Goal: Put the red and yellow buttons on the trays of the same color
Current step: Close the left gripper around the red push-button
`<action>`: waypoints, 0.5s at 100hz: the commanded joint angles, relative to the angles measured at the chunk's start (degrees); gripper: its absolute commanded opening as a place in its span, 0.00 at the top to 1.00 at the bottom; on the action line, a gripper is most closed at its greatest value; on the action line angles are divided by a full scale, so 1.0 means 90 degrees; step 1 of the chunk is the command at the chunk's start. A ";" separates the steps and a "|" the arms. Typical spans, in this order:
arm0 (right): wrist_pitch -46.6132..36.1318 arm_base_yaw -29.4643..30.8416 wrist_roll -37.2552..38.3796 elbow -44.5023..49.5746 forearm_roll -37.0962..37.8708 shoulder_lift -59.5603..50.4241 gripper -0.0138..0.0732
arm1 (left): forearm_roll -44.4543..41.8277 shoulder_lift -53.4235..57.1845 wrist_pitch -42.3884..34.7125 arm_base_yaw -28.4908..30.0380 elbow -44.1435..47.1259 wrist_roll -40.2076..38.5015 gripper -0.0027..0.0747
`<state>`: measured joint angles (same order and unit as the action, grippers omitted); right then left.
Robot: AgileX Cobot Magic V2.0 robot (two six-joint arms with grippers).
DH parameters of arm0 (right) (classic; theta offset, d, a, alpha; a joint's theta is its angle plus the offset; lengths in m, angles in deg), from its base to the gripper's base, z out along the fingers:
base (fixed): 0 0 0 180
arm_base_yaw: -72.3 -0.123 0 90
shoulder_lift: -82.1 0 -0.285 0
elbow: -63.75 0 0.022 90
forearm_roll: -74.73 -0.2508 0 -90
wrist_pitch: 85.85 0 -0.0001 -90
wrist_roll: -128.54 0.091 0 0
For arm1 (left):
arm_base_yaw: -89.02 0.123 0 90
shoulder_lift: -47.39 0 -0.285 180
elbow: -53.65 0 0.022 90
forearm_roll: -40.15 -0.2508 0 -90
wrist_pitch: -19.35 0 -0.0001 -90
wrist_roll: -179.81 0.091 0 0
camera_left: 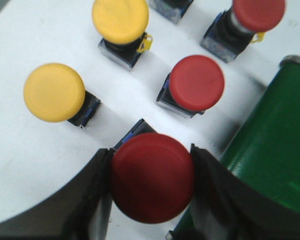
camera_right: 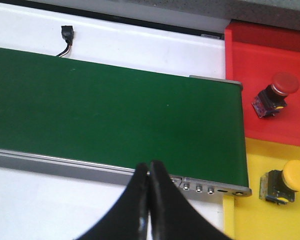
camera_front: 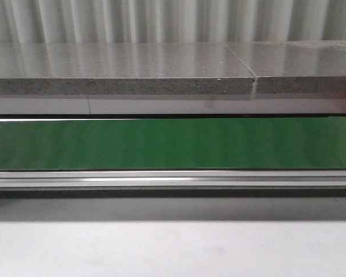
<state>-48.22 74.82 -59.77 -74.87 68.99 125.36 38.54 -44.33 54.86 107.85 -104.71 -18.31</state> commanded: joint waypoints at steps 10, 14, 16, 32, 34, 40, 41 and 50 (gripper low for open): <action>-0.0376 -0.0027 -0.0072 -0.0157 -0.0008 -0.0003 0.92 | 0.0343 0.1054 -0.0127 -0.0318 -0.0205 0.0669 0.99; -0.0376 -0.0027 -0.0072 -0.0157 -0.0008 -0.0003 0.92 | 0.0464 0.1160 -0.0055 -0.0433 -0.0266 0.0869 0.99; -0.0376 -0.0027 -0.0072 -0.0157 -0.0008 -0.0003 0.92 | 0.0533 0.1182 -0.0013 -0.0492 -0.0300 0.0986 0.99; -0.0376 -0.0027 -0.0072 -0.0157 -0.0008 -0.0003 0.92 | 0.1052 0.1202 0.0414 -0.1006 -0.0620 0.1744 0.99; -0.0376 -0.0027 -0.0072 -0.0157 -0.0008 -0.0003 0.92 | 0.1103 0.1185 0.0440 -0.1073 -0.0656 0.1824 0.99; -0.0376 -0.0027 -0.0072 -0.0157 -0.0008 -0.0003 0.92 | 0.1150 0.1120 0.0503 -0.1272 -0.0725 0.1919 0.99; -0.0376 -0.0027 -0.0072 -0.0157 -0.0008 -0.0003 0.92 | 0.1150 0.1105 0.0503 -0.1291 -0.0739 0.1916 0.99; -0.0376 -0.0027 -0.0072 -0.0157 -0.0008 -0.0003 0.92 | 0.1150 0.0935 0.0519 -0.1498 -0.0802 0.1949 0.99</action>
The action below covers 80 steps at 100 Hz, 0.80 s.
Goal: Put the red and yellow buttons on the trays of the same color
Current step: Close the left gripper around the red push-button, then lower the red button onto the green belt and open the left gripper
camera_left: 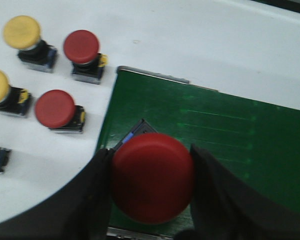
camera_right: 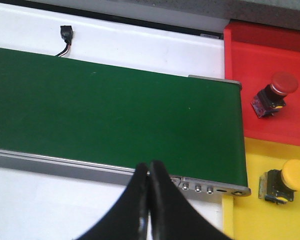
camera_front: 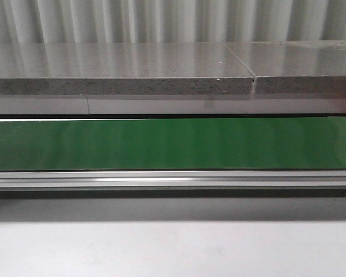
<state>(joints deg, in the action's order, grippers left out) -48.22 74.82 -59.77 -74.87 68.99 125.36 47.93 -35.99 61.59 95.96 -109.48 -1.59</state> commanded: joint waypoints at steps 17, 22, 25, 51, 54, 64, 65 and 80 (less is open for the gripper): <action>-0.0376 -0.0027 -0.0072 -0.0157 -0.0008 -0.0003 0.92 | 0.0107 -0.0438 -0.0211 -0.0327 -0.0300 0.0104 0.99; -0.0376 -0.0027 -0.0072 -0.0157 -0.0008 -0.0003 0.92 | 0.0107 -0.0568 -0.0199 -0.0327 -0.0300 0.0104 0.99; -0.0376 -0.0027 -0.0072 -0.0157 -0.0008 -0.0003 0.92 | 0.0107 -0.0654 -0.0184 -0.0327 -0.0300 0.0104 0.99; -0.0376 -0.0027 -0.0072 -0.0157 -0.0008 -0.0003 0.92 | 0.0107 -0.0975 -0.0057 -0.0327 -0.0310 0.0156 0.99; -0.0376 -0.0027 -0.0072 -0.0157 -0.0008 -0.0003 0.92 | 0.0107 -0.0975 -0.0014 -0.0327 -0.0310 0.0156 0.99; -0.0376 -0.0027 -0.0072 -0.0157 -0.0008 -0.0003 0.92 | 0.0121 -0.0975 0.0047 -0.0327 -0.0310 0.0267 0.96; -0.0376 -0.0027 -0.0072 -0.0157 -0.0008 -0.0003 0.92 | 0.0133 -0.0975 0.0061 -0.0327 -0.0310 0.0267 0.94; -0.0376 -0.0027 -0.0072 -0.0157 -0.0008 -0.0003 0.92 | 0.0205 -0.0975 0.0132 -0.0327 -0.0310 0.0282 0.66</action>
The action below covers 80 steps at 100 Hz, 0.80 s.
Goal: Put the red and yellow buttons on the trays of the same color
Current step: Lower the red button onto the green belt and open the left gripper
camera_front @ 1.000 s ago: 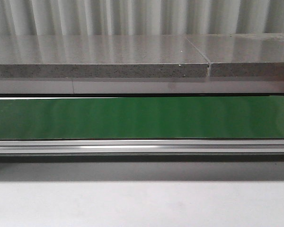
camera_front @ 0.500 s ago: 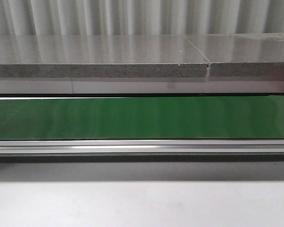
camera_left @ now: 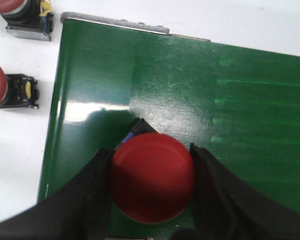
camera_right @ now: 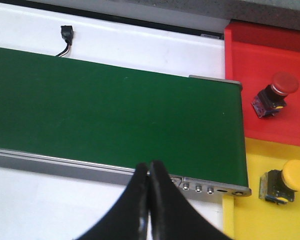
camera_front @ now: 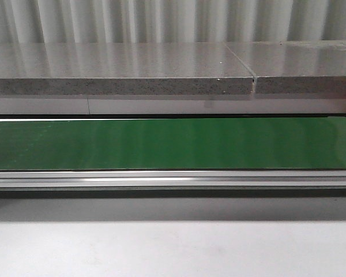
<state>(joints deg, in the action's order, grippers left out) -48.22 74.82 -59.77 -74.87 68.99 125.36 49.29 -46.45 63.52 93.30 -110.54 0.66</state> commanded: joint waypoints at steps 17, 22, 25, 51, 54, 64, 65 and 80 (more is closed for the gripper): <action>-0.0376 -0.0027 -0.0072 -0.0157 -0.0008 -0.0003 0.92 | 0.0392 0.0202 -0.0060 -0.0032 -0.0205 0.0433 0.23; -0.0376 -0.0027 -0.0072 -0.0157 -0.0008 -0.0003 0.92 | 0.0646 0.0215 -0.0045 -0.0032 -0.0235 0.0668 0.21; -0.0376 -0.0027 -0.0072 -0.0157 -0.0008 -0.0003 0.92 | 0.0750 0.0215 -0.0029 -0.0032 -0.0272 0.0743 0.21; -0.0376 -0.0027 -0.0072 -0.0157 -0.0008 -0.0003 0.92 | 0.1173 0.0494 0.0237 -0.0167 -0.0679 0.1415 0.21; -0.0376 -0.0027 -0.0072 -0.0157 -0.0008 -0.0003 0.92 | 0.1173 0.0575 0.0220 -0.0218 -0.0704 0.1471 0.21; -0.0376 -0.0027 -0.0072 -0.0157 -0.0008 -0.0003 0.92 | 0.1173 0.0849 0.0077 -0.0237 -0.0702 0.1482 0.21; -0.0376 -0.0027 -0.0072 -0.0157 -0.0008 -0.0003 0.92 | 0.1162 0.0894 0.0063 -0.0237 -0.0702 0.1482 0.21; -0.0376 -0.0027 -0.0072 -0.0157 -0.0008 -0.0003 0.92 | 0.1149 0.1374 0.0038 0.0037 -0.0702 0.1309 0.21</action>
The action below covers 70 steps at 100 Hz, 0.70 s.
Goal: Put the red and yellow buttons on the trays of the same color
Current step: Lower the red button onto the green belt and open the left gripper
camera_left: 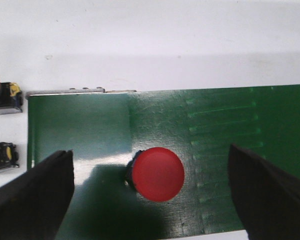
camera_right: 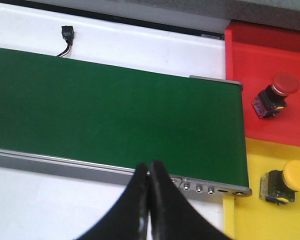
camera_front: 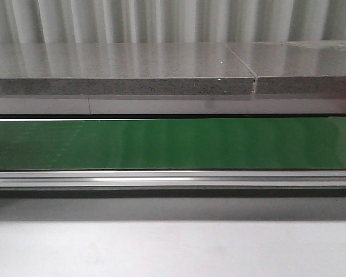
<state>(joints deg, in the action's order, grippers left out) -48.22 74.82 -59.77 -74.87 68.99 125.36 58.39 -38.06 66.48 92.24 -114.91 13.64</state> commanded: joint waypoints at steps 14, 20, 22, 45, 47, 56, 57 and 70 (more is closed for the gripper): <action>-0.0376 -0.0027 -0.0072 -0.0157 -0.0008 -0.0003 0.92 | 0.0113 0.0710 -0.0275 0.0738 -0.0105 -0.0402 0.21; -0.0376 -0.0027 -0.0072 -0.0157 -0.0008 -0.0003 0.92 | 0.0113 0.0730 -0.0221 0.1021 0.0013 -0.0495 0.21; -0.0376 -0.0027 -0.0072 -0.0157 -0.0008 -0.0003 0.92 | 0.0113 0.0730 -0.0205 0.1134 0.0060 -0.0510 0.21; -0.0376 -0.0027 -0.0072 -0.0157 -0.0008 -0.0003 0.92 | 0.0051 0.0719 -0.0817 0.2257 0.0971 -0.1028 0.21; -0.0376 -0.0027 -0.0072 -0.0157 -0.0008 -0.0003 0.92 | 0.0035 0.0707 -0.0897 0.2349 0.1035 -0.1067 0.21; -0.0376 -0.0027 -0.0072 -0.0157 -0.0008 -0.0003 0.92 | 0.0024 0.0642 -0.1140 0.2670 0.1397 -0.1137 0.21; -0.0376 -0.0027 -0.0072 -0.0157 -0.0008 -0.0003 0.92 | 0.0024 0.0610 -0.1166 0.2714 0.1436 -0.1147 0.21; -0.0376 -0.0027 -0.0072 -0.0157 -0.0008 -0.0003 0.92 | 0.0024 0.0262 -0.1356 0.2944 0.1591 -0.1147 0.21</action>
<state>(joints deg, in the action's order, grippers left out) -48.13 74.82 -59.77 -74.87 68.99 125.36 57.75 -35.03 58.41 117.70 -99.70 4.00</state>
